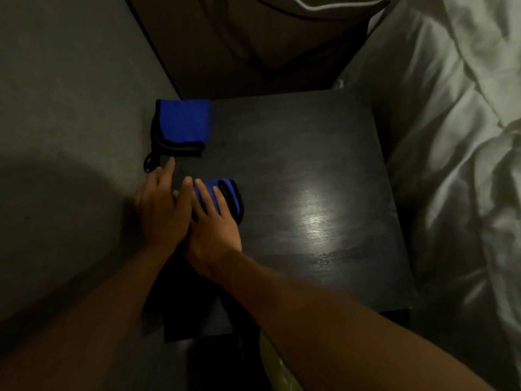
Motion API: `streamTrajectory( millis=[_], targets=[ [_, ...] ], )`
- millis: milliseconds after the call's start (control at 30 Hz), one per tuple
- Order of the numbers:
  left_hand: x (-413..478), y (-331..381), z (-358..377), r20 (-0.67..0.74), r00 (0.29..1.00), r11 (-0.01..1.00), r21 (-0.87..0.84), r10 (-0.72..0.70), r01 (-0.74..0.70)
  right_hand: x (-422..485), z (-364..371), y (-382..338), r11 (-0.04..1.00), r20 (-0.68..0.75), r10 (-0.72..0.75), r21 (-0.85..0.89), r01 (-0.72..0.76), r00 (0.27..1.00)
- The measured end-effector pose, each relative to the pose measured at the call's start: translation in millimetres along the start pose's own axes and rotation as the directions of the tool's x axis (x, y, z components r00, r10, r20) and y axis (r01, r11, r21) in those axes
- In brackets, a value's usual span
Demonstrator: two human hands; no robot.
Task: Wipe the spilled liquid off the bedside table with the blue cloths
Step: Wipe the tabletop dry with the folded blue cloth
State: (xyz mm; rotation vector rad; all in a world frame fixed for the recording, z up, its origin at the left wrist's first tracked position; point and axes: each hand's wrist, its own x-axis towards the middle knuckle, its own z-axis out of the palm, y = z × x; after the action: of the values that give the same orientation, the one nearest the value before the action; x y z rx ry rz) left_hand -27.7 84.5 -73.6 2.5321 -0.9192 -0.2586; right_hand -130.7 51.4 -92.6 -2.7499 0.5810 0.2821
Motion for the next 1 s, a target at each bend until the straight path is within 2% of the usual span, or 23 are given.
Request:
streamTrajectory(
  millis=[133, 267, 467, 567, 800, 900, 1000],
  targets=[
    [1, -7, -3, 0.037, 0.999, 0.989, 0.143, 0.032, -0.037, -4, -1, -13, 0.995, 0.006, -0.070, -0.076, 0.070, 0.998],
    [2, -6, -2, 0.028, 0.999, 0.988, 0.152, 0.033, -0.037, -2, 7, -25, 0.989, 0.018, -0.079, -0.125, 0.081, 0.997],
    [-3, -6, 5, 0.074, 0.996, 0.990, 0.137, -0.045, 0.035, -8, 9, -20, 0.936, 0.116, -0.250, -0.224, 0.270, 0.961],
    [-8, -6, 5, 0.096, 0.995, 0.987, 0.160, -0.030, 0.014, -18, 10, -8, 0.849, 0.169, -0.394, -0.311, 0.428, 0.904],
    [-9, 6, 0, 0.153, 0.988, 0.954, 0.295, 0.009, -0.055, -47, 17, 37, 0.816, -0.112, -0.568, -0.200, 0.542, 0.815],
    [-16, 9, 8, 0.148, 0.989, 0.957, 0.290, -0.016, -0.028, -58, 14, 53, 0.820, -0.140, -0.569, -0.166, 0.547, 0.810],
    [-25, 8, 14, 0.108, 0.993, 0.959, 0.276, 0.041, -0.070, -64, 10, 65, 0.816, -0.112, -0.573, -0.163, 0.554, 0.811]
  ],
)
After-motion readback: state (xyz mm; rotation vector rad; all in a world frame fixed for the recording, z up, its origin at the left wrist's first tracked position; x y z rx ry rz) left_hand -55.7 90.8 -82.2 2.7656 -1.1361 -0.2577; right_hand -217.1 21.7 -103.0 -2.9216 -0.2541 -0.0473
